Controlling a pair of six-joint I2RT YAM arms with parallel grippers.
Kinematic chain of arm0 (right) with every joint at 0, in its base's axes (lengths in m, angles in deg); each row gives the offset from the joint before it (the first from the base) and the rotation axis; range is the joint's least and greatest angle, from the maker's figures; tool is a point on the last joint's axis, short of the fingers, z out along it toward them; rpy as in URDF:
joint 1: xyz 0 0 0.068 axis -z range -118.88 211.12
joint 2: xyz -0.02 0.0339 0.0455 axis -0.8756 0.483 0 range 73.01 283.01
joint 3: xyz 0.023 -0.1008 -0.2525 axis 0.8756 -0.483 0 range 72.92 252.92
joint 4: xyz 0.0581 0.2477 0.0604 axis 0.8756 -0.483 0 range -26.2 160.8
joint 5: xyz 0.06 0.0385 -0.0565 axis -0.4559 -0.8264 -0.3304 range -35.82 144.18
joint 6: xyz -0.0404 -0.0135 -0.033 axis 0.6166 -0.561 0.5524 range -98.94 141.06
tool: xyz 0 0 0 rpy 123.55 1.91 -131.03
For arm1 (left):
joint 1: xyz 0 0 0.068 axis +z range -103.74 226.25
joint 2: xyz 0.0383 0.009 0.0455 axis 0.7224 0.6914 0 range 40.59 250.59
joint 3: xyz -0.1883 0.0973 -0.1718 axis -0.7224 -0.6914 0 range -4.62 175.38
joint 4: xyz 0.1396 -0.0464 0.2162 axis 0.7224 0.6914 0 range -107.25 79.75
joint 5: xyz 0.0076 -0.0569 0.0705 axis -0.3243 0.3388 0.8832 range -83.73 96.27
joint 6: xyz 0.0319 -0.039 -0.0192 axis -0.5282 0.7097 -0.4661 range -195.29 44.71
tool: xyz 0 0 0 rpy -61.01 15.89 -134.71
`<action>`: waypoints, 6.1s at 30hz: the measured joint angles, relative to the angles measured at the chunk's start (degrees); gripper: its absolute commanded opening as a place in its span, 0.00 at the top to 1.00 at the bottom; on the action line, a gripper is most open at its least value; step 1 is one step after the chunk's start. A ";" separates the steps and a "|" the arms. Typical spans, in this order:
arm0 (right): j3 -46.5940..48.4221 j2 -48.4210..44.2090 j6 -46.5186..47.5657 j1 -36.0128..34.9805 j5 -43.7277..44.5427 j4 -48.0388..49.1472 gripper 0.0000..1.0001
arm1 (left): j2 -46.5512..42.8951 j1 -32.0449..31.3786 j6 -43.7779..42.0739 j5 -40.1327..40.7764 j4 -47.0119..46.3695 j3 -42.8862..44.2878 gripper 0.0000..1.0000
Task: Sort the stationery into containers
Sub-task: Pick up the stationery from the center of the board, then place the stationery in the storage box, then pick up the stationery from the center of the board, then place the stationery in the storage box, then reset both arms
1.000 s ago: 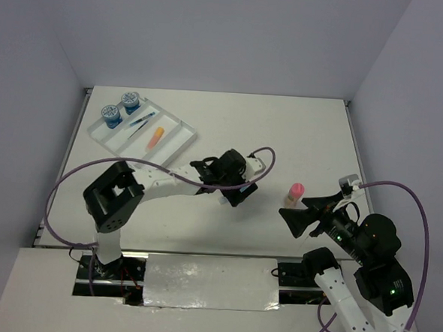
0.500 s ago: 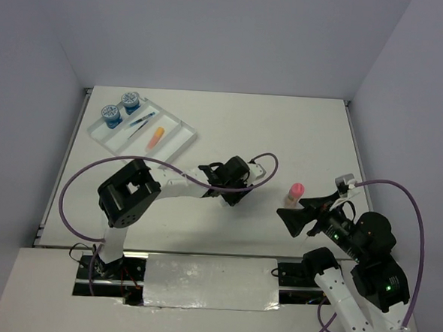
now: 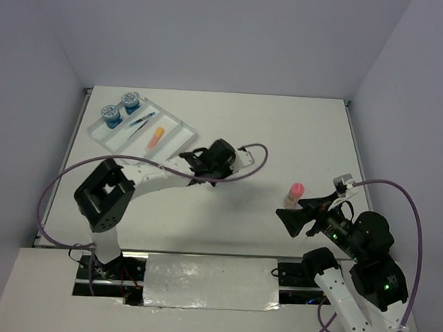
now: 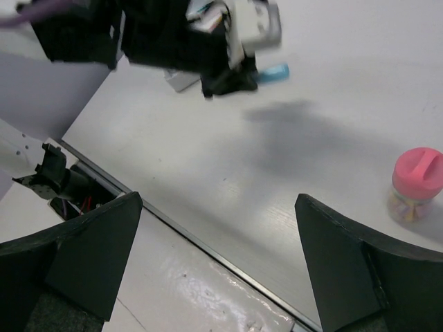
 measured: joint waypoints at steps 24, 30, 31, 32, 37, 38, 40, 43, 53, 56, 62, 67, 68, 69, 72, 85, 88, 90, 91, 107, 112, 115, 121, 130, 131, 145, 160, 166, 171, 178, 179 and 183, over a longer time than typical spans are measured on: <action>0.04 -1.60 3.04 0.00 0.07 -1.05 0.00 | 5.57 40.98 -7.26 -8.11 -2.03 9.29 0.39; 0.00 -0.59 2.71 0.00 0.39 -0.87 0.00 | 6.97 40.74 -5.92 -8.72 -3.48 9.49 0.01; 0.00 -0.35 2.54 0.00 0.46 -0.87 0.00 | 6.69 40.85 -5.53 -8.61 -3.65 9.49 0.01; -0.02 -0.04 2.36 0.00 0.57 -0.85 0.00 | 6.40 40.89 -5.27 -8.63 -3.63 9.49 0.01; -0.04 3.72 -0.85 0.00 7.56 -0.90 0.00 | 2.91 40.61 0.35 -7.78 -0.46 10.73 0.01; -0.04 5.27 -1.99 0.00 10.47 -0.96 0.00 | 1.68 40.54 2.54 -8.00 1.18 12.09 0.01; -0.04 8.96 -3.82 0.00 16.52 -0.92 0.00 | -1.62 40.52 7.96 -9.11 3.56 14.97 0.01; -0.07 15.28 -5.73 0.00 25.24 -0.59 0.00 | -11.06 40.50 18.51 -12.50 4.07 15.04 0.01; -7.50 33.29 -7.37 0.00 38.62 7.15 0.06 | -46.07 34.77 33.03 -25.44 0.92 -9.64 0.01; -8.55 35.30 -7.34 0.00 40.02 9.99 0.10 | -47.12 30.58 31.54 -25.35 4.15 -12.79 0.01; -9.88 41.77 -7.34 0.00 41.68 17.70 0.24 | -46.90 27.76 30.42 -27.45 5.81 -13.75 0.01; -11.21 45.83 -7.30 0.00 42.27 19.80 0.37 | -46.93 27.67 30.49 -28.96 4.46 -14.51 0.01; -11.23 46.12 -7.39 0.00 42.10 20.00 0.41 | -46.93 27.56 30.51 -28.96 4.35 -14.62 0.01; -11.26 46.16 -7.52 0.00 41.88 20.20 0.49 | -46.93 27.41 30.62 -28.98 4.00 -14.86 0.01; -11.28 46.10 -7.72 0.00 40.57 21.20 0.67 | -46.93 26.58 30.99 -29.05 2.45 -15.80 0.01; -3.69 40.35 -5.62 2.45 3.06 24.33 1.00 | -32.00 2.47 24.28 -26.34 -9.60 -14.82 0.01; -2.14 40.26 -5.73 2.54 -7.02 25.86 1.00 | -28.33 0.85 21.00 -27.26 -9.49 -11.43 0.01; -2.23 39.82 -6.54 2.51 -12.11 26.56 1.00 | -27.58 -0.07 19.30 -27.50 -9.42 -10.27 0.01; -2.43 39.52 -7.13 2.51 -14.14 27.17 1.00 | -27.41 -0.50 18.47 -27.82 -9.51 -9.94 0.01; -3.19 37.40 -12.24 1.46 -22.25 33.83 0.57 | -19.21 -4.31 18.49 -31.82 -11.13 -7.91 1.00; -5.44 37.07 -12.87 2.38 -19.85 36.46 0.16 | -18.36 -4.33 18.10 -27.30 -9.60 -5.77 1.00; -7.04 37.27 -13.25 6.34 -18.08 36.65 0.14 | -18.32 -3.82 16.00 -21.55 -8.66 -5.14 1.00; -11.76 37.20 -13.97 19.19 -12.46 37.18 0.14 | -16.55 4.33 9.03 -8.22 -5.70 -4.76 1.00; -13.94 32.50 -8.76 21.42 -10.19 33.35 0.14 | -7.21 27.10 -1.16 -4.61 -3.28 -1.05 1.00; -13.94 31.87 -8.48 21.42 -10.62 33.35 0.14 | -6.99 29.46 -1.22 -4.92 -3.34 -1.05 1.00; -15.72 31.76 -7.34 21.42 -15.89 34.29 0.14 | -4.63 36.09 -0.72 -14.34 -4.09 -3.58 0.90; -15.74 31.87 -6.45 21.42 -16.06 34.32 0.14 | -1.03 36.00 0.72 -12.26 -5.40 -4.07 0.01; -15.76 32.06 -6.43 21.42 -16.09 34.47 0.14 | -3.85 35.19 1.62 -11.89 -5.53 -3.80 0.01; -15.76 32.24 -6.43 21.42 -16.09 34.69 0.14 | -9.20 33.40 2.16 -9.92 -3.06 -2.43 0.01; -14.51 31.19 -5.77 20.24 -15.23 31.78 0.14 | -20.26 26.67 6.86 -1.36 5.40 7.17 0.01; -13.42 30.47 -5.53 19.37 -14.43 29.94 0.14 | -22.51 25.90 8.37 -0.79 6.51 8.37 0.01; -6.95 25.49 -4.24 13.44 -9.53 24.09 0.14 | -35.30 25.75 15.96 1.11 10.10 8.90 0.01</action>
